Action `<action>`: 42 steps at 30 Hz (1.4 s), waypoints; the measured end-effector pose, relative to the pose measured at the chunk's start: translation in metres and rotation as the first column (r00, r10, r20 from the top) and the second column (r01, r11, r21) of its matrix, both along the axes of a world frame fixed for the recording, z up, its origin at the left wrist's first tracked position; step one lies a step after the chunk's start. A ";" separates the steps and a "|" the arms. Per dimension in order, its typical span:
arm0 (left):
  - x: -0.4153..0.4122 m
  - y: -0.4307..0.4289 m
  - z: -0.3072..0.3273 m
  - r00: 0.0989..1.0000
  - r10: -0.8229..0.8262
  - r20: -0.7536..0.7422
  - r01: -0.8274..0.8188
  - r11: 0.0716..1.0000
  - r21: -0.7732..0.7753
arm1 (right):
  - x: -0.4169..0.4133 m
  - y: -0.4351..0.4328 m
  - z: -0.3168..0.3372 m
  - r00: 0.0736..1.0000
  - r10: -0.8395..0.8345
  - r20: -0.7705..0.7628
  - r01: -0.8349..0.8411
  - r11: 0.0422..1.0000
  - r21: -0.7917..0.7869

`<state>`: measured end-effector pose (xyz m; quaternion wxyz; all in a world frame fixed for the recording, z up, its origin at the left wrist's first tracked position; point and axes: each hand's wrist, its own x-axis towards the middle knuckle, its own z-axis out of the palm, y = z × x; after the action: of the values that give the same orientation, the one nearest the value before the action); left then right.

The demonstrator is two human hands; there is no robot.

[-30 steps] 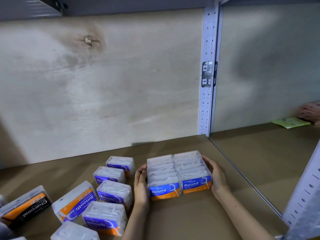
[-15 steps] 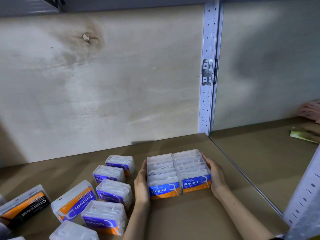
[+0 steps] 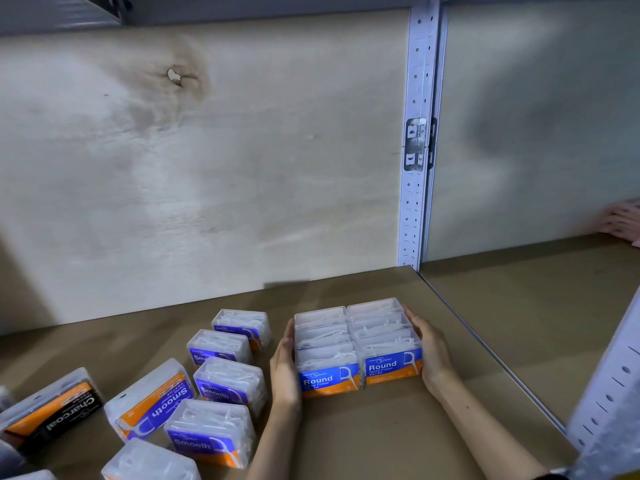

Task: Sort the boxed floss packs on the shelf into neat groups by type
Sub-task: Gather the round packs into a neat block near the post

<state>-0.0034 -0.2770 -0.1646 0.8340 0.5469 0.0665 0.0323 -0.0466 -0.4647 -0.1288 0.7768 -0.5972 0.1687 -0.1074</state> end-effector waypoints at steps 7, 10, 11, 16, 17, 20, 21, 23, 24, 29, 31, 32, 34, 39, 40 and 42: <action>0.000 0.000 -0.002 1.000 -0.009 0.016 0.009 1.000 0.020 | -0.001 0.001 0.000 1.000 -0.003 -0.013 0.003 1.000 -0.007; -0.001 0.000 0.000 1.000 -0.007 0.004 0.007 1.000 0.022 | -0.002 0.001 0.001 1.000 -0.007 -0.014 0.007 1.000 -0.006; -0.001 0.000 0.000 1.000 -0.009 0.000 0.009 1.000 0.022 | -0.002 0.001 0.001 1.000 -0.009 -0.015 0.009 1.000 -0.006; -0.003 0.002 0.005 0.999 -0.028 -0.028 0.027 1.000 -0.014 | -0.001 -0.002 -0.001 1.000 -0.008 -0.002 0.008 1.000 0.012; -0.002 0.003 0.005 0.998 -0.039 -0.047 0.037 0.998 -0.041 | 0.000 -0.002 -0.001 1.000 -0.010 0.003 0.010 1.000 0.024; 0.001 0.007 0.002 0.992 -0.075 -0.103 0.059 0.987 -0.150 | 0.000 -0.005 -0.005 0.999 -0.042 0.008 0.041 0.995 0.096; 0.002 0.009 -0.001 0.991 -0.074 -0.110 0.055 0.985 -0.164 | 0.000 -0.007 -0.007 0.998 -0.056 0.006 0.055 0.992 0.110; 0.003 0.012 -0.007 0.993 -0.061 -0.102 0.048 0.992 -0.120 | -0.003 -0.009 -0.009 0.998 -0.071 0.002 0.070 0.994 0.088; 0.002 0.013 -0.012 0.993 -0.067 -0.094 0.059 0.995 -0.082 | -0.005 -0.009 -0.009 0.997 -0.082 -0.002 0.082 0.994 0.071; -0.020 0.017 -0.015 0.998 -0.045 -0.046 0.050 0.992 0.118 | -0.024 -0.011 -0.006 0.990 -0.143 0.015 0.143 0.989 0.024; -0.033 0.020 -0.013 0.999 -0.030 -0.044 0.038 0.978 0.203 | -0.035 -0.010 -0.005 0.989 -0.145 0.024 0.145 0.989 0.005; -0.041 0.021 -0.008 0.999 -0.028 -0.043 0.037 0.973 0.229 | -0.041 -0.009 -0.004 0.990 -0.140 0.029 0.140 0.990 0.000; -0.056 0.024 -0.003 0.999 -0.026 -0.037 0.035 0.968 0.248 | -0.053 -0.007 -0.003 0.991 -0.130 0.032 0.130 0.991 -0.001; -0.093 0.031 0.005 0.997 -0.057 -0.055 0.070 0.957 0.281 | -0.084 0.004 -0.003 0.992 -0.118 0.035 0.120 0.990 -0.066; -0.102 0.032 0.007 0.996 -0.070 -0.046 0.081 0.941 0.328 | -0.090 0.006 -0.005 0.992 -0.121 0.030 0.123 0.988 -0.091; -0.119 0.034 0.011 0.995 -0.088 -0.038 0.096 0.911 0.401 | -0.100 0.011 -0.008 0.992 -0.128 0.005 0.127 0.976 -0.175</action>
<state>-0.1224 -0.2427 -0.1532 0.7035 0.7095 0.0405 0.0008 -0.1465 -0.4539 -0.1370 0.7121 -0.6515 0.1990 -0.1698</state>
